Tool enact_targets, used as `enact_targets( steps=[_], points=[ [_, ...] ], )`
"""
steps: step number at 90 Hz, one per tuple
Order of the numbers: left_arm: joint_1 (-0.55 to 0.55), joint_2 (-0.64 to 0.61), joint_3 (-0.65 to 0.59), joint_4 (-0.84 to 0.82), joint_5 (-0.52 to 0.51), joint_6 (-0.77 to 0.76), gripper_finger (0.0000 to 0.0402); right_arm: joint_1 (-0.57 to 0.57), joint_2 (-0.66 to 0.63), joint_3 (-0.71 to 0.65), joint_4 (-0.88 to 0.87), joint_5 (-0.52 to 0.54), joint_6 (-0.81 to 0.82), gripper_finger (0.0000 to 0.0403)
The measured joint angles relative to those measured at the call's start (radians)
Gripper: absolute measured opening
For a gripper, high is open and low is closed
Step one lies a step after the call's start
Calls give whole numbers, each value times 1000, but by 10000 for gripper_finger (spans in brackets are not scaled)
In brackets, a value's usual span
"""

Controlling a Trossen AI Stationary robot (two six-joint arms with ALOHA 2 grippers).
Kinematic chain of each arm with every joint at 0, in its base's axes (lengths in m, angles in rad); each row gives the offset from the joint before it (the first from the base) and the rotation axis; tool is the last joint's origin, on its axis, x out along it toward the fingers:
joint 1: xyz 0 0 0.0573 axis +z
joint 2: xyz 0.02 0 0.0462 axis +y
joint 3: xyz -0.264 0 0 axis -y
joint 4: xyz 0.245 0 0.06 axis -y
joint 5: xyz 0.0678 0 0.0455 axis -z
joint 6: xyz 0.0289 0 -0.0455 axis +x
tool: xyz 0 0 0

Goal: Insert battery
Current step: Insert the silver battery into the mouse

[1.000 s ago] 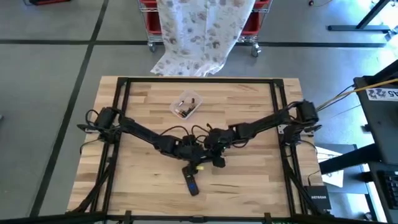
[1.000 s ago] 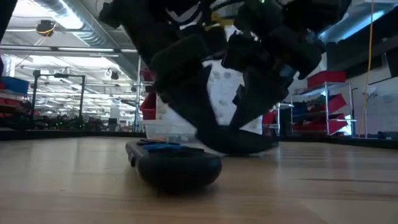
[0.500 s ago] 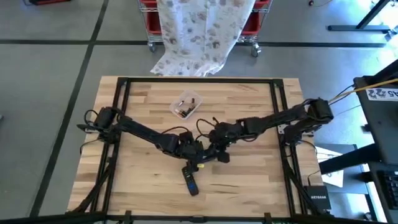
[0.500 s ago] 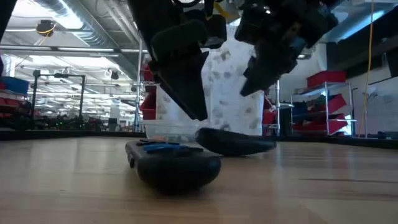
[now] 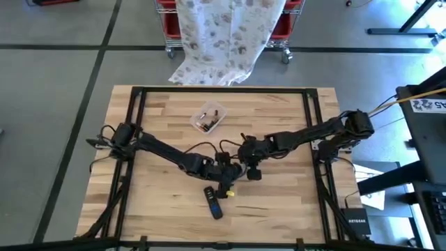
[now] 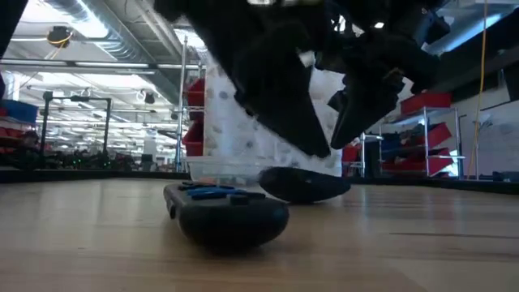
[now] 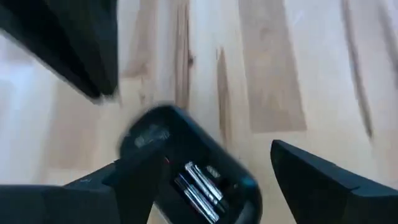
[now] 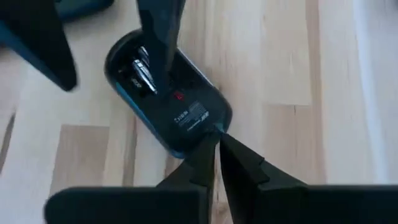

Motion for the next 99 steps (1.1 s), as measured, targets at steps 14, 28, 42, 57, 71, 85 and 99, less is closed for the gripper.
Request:
enact_targets(
  steps=[14,28,42,57,71,85,99],
  points=[
    [0,34,1,-38,-37,-117,276,0,0,0,-6,-4,49,14],
    [-9,39,2,-108,-102,-150,276,2,0,0,1,-30,81,14],
    [-10,40,2,-140,-108,-183,276,20,0,-30,87,-45,91,14],
    [-7,39,2,-160,-108,-219,273,36,0,-122,271,-66,98,15],
    [-5,37,1,-169,-71,-236,222,42,0,-157,317,-117,-41,50],
    [-5,18,3,-174,-55,-267,139,42,0,-158,322,-80,-83,127],
    [10,-18,0,-181,-48,-282,89,40,-2,-145,290,-69,-52,178]
  ],
)
